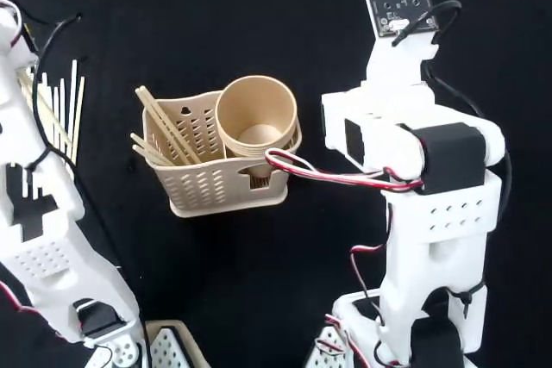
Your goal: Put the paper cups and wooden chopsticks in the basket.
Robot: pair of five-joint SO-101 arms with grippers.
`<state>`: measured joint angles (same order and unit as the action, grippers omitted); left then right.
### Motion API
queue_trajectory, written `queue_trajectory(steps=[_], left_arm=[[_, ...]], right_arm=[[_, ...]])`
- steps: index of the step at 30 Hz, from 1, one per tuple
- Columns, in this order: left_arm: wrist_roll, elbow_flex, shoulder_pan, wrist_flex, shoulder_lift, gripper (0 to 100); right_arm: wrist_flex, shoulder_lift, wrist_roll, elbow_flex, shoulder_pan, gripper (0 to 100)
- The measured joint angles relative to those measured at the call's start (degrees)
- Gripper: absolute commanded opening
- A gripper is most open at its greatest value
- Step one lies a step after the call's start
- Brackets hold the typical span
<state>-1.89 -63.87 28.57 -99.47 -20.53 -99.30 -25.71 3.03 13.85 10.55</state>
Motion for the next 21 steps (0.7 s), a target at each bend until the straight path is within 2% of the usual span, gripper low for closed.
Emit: queue_trajectory(steps=[7, 12, 17, 21], left_arm=[[-1.58, -12.04, -0.44, -1.14, 0.0, 3], [-2.46, -14.24, -0.44, -1.41, 0.09, 3], [-0.79, -6.33, -0.53, -1.41, 0.53, 3], [0.7, 7.74, -0.79, -1.41, 2.46, 3]], right_arm=[[0.0, 0.0, 0.0, -0.18, 0.0, 38.2], [0.0, 0.0, 0.0, -0.18, 0.0, 38.2], [0.0, 0.0, 0.0, -0.18, 0.0, 38.2], [0.0, 0.0, 0.0, -0.26, 0.0, 38.2]])
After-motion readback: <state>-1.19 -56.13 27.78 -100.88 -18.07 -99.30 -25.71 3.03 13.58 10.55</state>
